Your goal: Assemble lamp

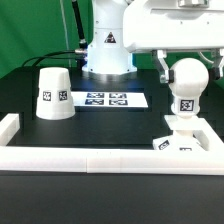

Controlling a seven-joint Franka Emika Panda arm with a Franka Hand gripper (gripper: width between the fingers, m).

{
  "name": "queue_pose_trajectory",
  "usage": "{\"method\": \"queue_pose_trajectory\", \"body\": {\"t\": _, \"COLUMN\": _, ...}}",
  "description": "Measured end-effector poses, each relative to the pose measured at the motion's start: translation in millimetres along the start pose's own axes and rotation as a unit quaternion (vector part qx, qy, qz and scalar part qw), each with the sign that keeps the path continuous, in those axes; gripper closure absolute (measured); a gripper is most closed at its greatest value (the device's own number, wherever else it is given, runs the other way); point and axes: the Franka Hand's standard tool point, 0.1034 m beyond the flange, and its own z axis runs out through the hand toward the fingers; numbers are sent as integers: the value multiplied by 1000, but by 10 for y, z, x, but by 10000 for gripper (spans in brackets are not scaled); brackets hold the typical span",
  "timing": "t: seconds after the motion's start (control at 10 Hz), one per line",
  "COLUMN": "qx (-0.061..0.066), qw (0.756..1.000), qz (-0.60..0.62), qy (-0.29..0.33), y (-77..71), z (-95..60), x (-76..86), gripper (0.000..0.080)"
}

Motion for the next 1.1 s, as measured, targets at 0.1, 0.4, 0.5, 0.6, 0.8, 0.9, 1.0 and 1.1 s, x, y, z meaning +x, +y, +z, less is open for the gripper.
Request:
{"method": "queue_pose_trajectory", "body": {"t": 0.1, "qx": 0, "qw": 1000, "qz": 0, "qy": 0, "y": 0, "z": 0, "x": 0, "gripper": 100}}
{"method": "queue_pose_trajectory", "body": {"t": 0.4, "qx": 0, "qw": 1000, "qz": 3, "qy": 0, "y": -2, "z": -49, "x": -8, "gripper": 100}}
{"method": "queue_pose_trajectory", "body": {"t": 0.5, "qx": -1, "qw": 1000, "qz": 3, "qy": 2, "y": 3, "z": -92, "x": 12, "gripper": 100}}
{"method": "queue_pose_trajectory", "body": {"t": 0.6, "qx": -2, "qw": 1000, "qz": 3, "qy": 4, "y": 19, "z": -126, "x": 32, "gripper": 100}}
{"method": "queue_pose_trajectory", "body": {"t": 0.8, "qx": -3, "qw": 1000, "qz": 2, "qy": 7, "y": 37, "z": -145, "x": 50, "gripper": 100}}
{"method": "queue_pose_trajectory", "body": {"t": 0.9, "qx": -3, "qw": 1000, "qz": 2, "qy": 6, "y": 34, "z": -139, "x": 47, "gripper": 100}}
{"method": "queue_pose_trajectory", "body": {"t": 1.0, "qx": -3, "qw": 1000, "qz": 2, "qy": 6, "y": 34, "z": -138, "x": 46, "gripper": 100}}
{"method": "queue_pose_trajectory", "body": {"t": 1.1, "qx": -3, "qw": 1000, "qz": 1, "qy": 6, "y": 49, "z": -127, "x": 45, "gripper": 100}}
